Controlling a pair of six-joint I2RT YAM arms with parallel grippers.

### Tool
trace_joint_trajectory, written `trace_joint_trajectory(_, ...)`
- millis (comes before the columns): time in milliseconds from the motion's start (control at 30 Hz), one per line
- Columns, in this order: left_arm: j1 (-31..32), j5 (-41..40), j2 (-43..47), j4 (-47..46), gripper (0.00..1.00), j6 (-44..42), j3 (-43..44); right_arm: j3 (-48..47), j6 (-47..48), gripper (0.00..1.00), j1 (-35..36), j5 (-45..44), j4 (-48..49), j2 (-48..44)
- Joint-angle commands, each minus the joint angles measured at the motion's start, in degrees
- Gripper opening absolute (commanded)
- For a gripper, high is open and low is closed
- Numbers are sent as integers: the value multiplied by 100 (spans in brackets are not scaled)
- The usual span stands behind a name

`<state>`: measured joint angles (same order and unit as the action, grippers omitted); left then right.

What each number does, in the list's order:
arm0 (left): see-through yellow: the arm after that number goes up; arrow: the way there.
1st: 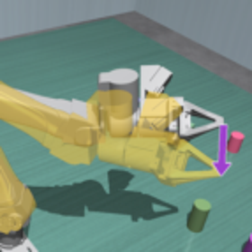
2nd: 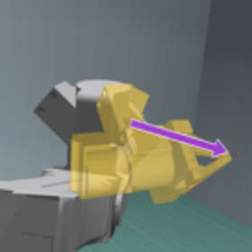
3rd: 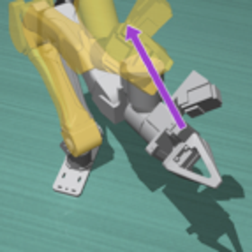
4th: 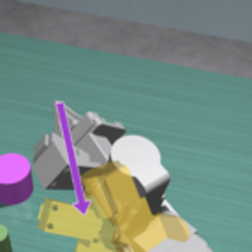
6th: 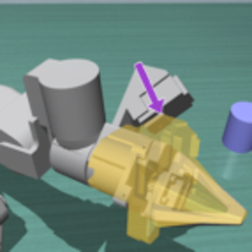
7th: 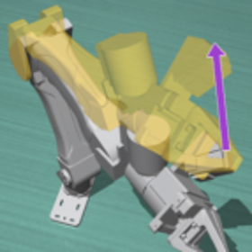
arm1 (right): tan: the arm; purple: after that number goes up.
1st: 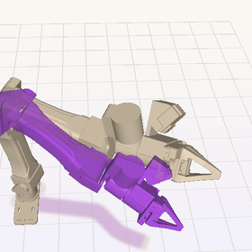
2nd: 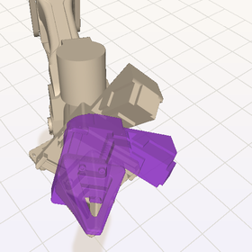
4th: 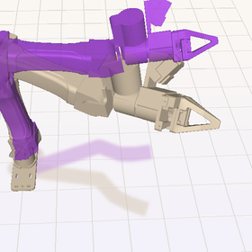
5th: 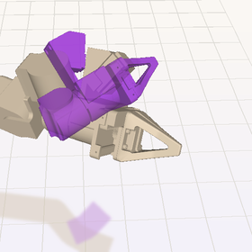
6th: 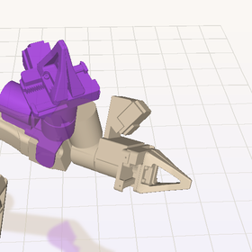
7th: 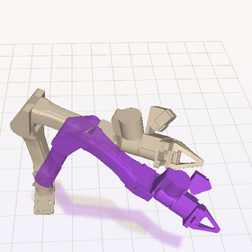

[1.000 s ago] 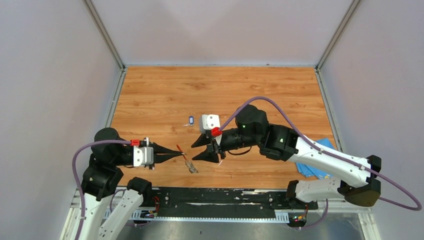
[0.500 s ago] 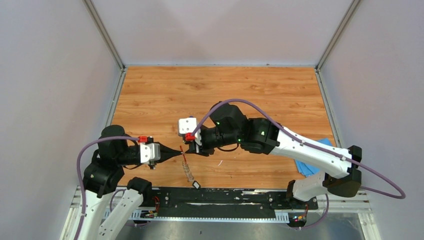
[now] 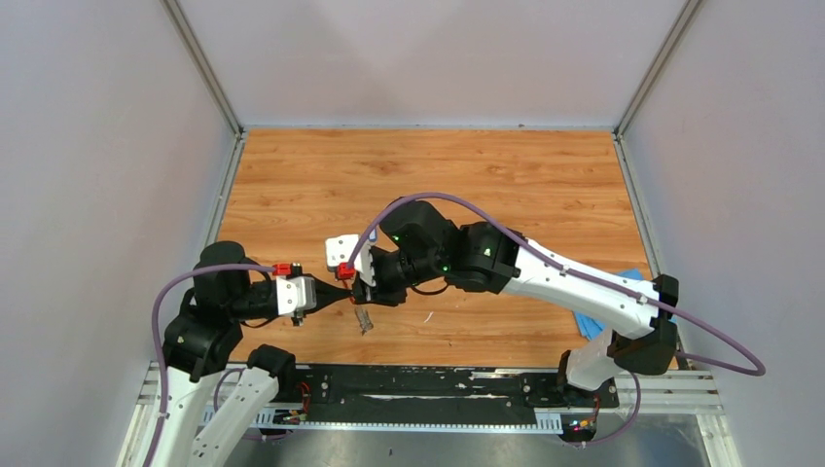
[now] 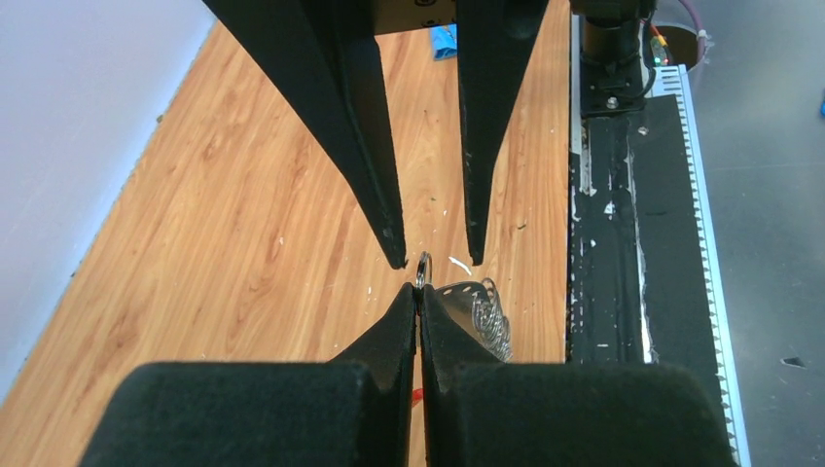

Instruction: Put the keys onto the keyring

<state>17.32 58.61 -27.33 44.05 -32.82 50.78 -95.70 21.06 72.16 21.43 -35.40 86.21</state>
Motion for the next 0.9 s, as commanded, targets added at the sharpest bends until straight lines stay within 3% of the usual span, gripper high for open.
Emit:
trace_joint_trajectory(0, -36, -35, -22, 33, 0, -109, 191, -279, -3, 31, 126, 1, -355, 159)
trace_joint_trajectory(300, -35, 166, 91, 33, 0, -21, 212, -104, -93, 1, 180, -282, 43, 263)
trace_joint_trajectory(567, -36, 404, 207, 41, 0, 71, 289, 1170, -324, 0, 168, -575, 1441, -596)
trace_joint_trajectory(600, -36, 446, 211, 41, 7, 135, 303, 1405, -429, 0, 148, -566, 1723, -752)
trace_joint_trajectory(633, -35, 482, 211, 35, 23, 197, 327, 1618, -537, 0, 117, -499, 1959, -888)
trace_joint_trajectory(700, -31, 502, 223, 42, 40, 348, 359, 2167, -768, 0, 70, -309, 2527, -1214)
trace_joint_trajectory(867, -36, 354, 396, 40, 48, 630, 255, 3335, -1236, 0, -31, 69, 4293, -1930)
